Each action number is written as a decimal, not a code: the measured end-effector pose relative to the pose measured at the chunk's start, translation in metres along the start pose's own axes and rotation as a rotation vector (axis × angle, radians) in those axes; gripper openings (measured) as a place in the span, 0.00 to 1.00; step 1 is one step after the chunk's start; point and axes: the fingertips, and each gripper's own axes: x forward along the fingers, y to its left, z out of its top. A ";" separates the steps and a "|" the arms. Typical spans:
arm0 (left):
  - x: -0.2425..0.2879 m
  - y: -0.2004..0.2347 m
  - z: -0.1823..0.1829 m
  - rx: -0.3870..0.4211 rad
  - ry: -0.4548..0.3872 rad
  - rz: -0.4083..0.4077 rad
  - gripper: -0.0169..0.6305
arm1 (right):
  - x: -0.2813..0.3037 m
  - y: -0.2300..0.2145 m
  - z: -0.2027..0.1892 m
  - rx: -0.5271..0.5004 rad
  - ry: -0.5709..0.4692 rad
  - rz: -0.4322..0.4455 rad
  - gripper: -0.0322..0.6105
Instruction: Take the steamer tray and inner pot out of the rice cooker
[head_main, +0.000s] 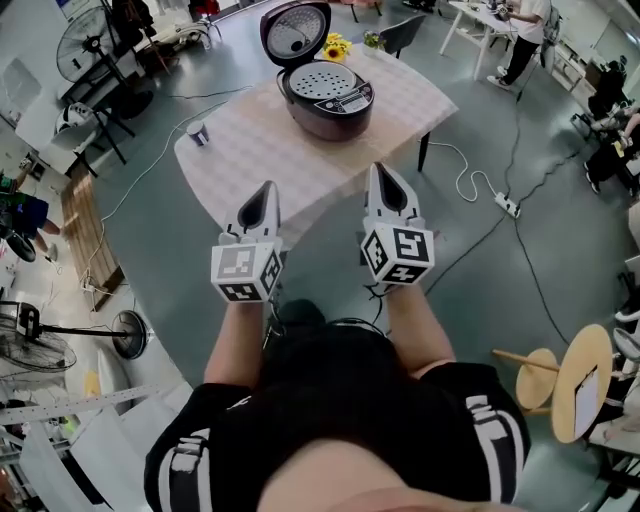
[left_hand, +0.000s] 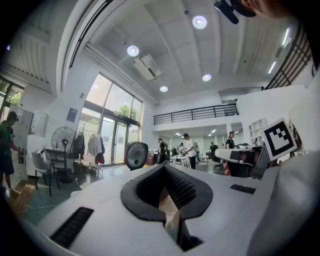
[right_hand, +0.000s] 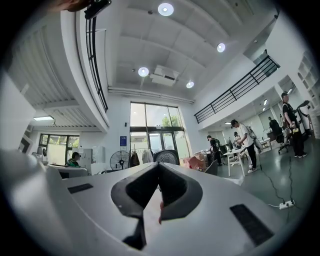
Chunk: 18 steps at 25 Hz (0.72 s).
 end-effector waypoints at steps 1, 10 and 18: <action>0.003 -0.001 -0.001 0.001 -0.001 -0.001 0.03 | 0.001 -0.002 -0.001 -0.002 0.002 0.002 0.05; 0.056 -0.001 -0.013 -0.018 -0.005 -0.029 0.03 | 0.039 -0.027 -0.014 -0.032 0.020 -0.001 0.05; 0.136 0.020 -0.027 -0.044 -0.001 -0.068 0.03 | 0.107 -0.056 -0.031 -0.068 0.037 -0.019 0.05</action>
